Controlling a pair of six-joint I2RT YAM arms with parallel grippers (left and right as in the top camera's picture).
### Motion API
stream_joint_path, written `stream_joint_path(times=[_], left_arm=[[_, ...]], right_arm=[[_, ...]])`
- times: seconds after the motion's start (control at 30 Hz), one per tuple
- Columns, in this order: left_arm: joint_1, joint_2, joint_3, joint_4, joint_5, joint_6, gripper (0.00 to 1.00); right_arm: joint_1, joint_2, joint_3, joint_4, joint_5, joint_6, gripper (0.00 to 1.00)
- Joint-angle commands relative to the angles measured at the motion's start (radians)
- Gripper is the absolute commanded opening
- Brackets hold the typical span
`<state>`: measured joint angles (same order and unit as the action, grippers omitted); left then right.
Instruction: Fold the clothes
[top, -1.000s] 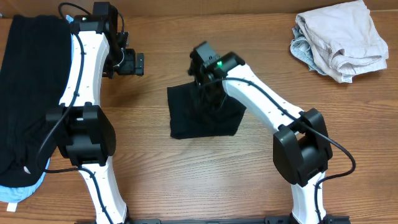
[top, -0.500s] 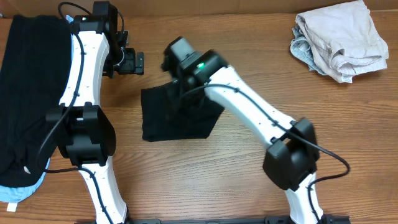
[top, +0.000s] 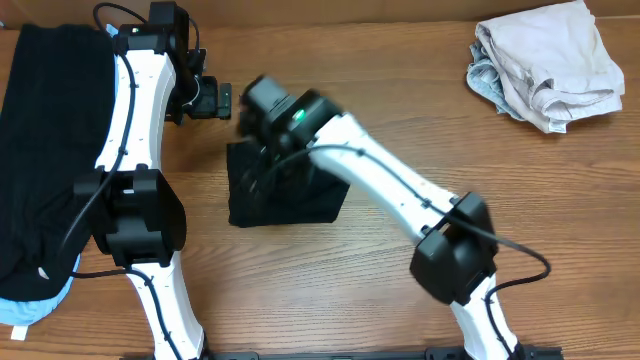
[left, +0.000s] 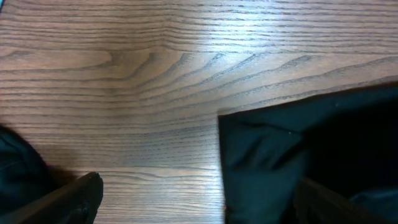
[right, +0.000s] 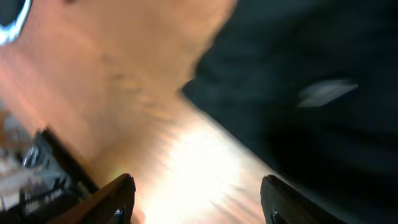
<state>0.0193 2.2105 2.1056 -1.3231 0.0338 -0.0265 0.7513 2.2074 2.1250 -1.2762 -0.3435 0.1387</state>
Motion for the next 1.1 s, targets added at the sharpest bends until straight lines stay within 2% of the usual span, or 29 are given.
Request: stream_joint_path(times=[0.0, 0.2, 0.4, 0.57, 0.7, 0.77, 0.9, 1.07], left_arm=[[-0.006, -0.007, 0.008, 0.000, 0.015, 0.003, 1.00], [-0.006, -0.007, 0.008, 0.000, 0.015, 0.004, 1.00], [-0.006, -0.007, 0.008, 0.000, 0.014, 0.004, 1.00], [-0.006, -0.007, 0.008, 0.000, 0.007, 0.004, 1.00], [-0.006, -0.007, 0.008, 0.000, 0.007, 0.004, 1.00], [-0.006, -0.007, 0.008, 0.001, 0.007, 0.004, 1.00], [-0.005, -0.007, 0.008, 0.016, 0.007, 0.004, 1.00], [0.012, -0.007, 0.008, 0.040, 0.009, 0.001, 1.00]], right_arm=[[-0.103, -0.051, 0.055, -0.024, 0.075, -0.008, 0.68], [-0.203, -0.051, -0.016, -0.094, 0.072, -0.085, 0.62], [-0.185, -0.051, -0.133, -0.061, 0.015, -0.122, 0.62], [-0.156, -0.051, -0.151, -0.011, -0.035, -0.121, 0.58], [-0.155, -0.051, -0.151, -0.003, -0.097, -0.121, 0.46], [-0.151, -0.051, -0.151, 0.004, -0.097, -0.121, 0.35], [-0.124, -0.051, -0.150, 0.032, -0.111, -0.121, 0.04], [-0.031, -0.051, -0.126, 0.053, -0.130, -0.122, 0.04]])
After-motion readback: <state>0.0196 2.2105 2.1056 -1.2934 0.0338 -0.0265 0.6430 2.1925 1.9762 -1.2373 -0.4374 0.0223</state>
